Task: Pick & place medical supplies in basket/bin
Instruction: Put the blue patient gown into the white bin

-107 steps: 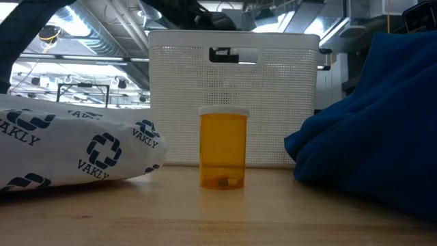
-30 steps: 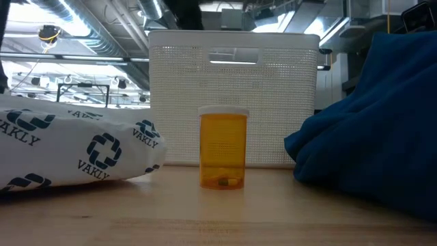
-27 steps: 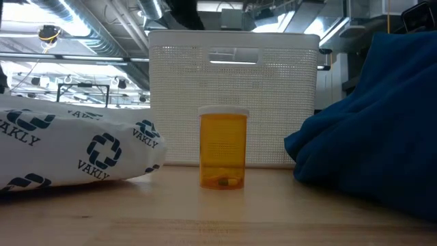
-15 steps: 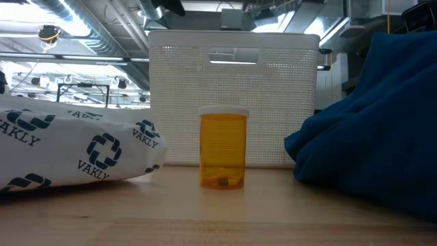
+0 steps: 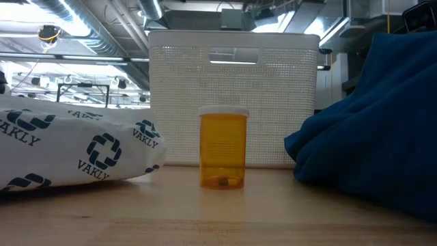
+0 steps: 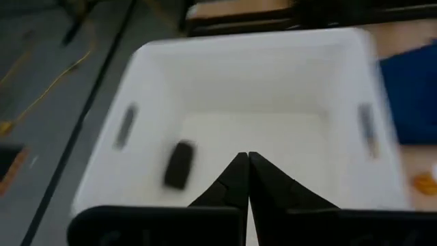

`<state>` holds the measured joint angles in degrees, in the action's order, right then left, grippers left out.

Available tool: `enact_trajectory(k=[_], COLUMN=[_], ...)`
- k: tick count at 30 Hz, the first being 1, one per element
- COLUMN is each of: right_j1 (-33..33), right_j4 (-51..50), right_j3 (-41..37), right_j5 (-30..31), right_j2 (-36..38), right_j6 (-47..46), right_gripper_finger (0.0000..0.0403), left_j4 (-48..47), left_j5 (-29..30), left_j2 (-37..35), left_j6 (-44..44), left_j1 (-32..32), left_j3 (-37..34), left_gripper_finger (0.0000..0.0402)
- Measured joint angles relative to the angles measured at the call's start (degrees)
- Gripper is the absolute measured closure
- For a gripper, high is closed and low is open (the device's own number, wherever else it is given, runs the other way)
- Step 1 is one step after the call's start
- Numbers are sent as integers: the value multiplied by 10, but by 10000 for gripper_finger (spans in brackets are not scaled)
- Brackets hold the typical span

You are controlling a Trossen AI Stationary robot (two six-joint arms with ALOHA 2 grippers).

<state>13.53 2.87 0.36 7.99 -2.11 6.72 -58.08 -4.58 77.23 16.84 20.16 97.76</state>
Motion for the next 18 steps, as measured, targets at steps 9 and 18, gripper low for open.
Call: enact_trajectory(k=[9, 18], right_j1=[0, 0], right_j4=[0, 0], right_j3=[0, 0], right_j5=[0, 4], right_j2=[0, 0], right_j6=[-4, -38], right_gripper_finger=[386, 391], left_j4=[137, 323], left_j5=[51, 74], left_j2=[-50, -193], left_j6=[-18, -78], left_j1=[-80, -147], left_j3=[-149, -377], left_gripper_finger=[400, 400])
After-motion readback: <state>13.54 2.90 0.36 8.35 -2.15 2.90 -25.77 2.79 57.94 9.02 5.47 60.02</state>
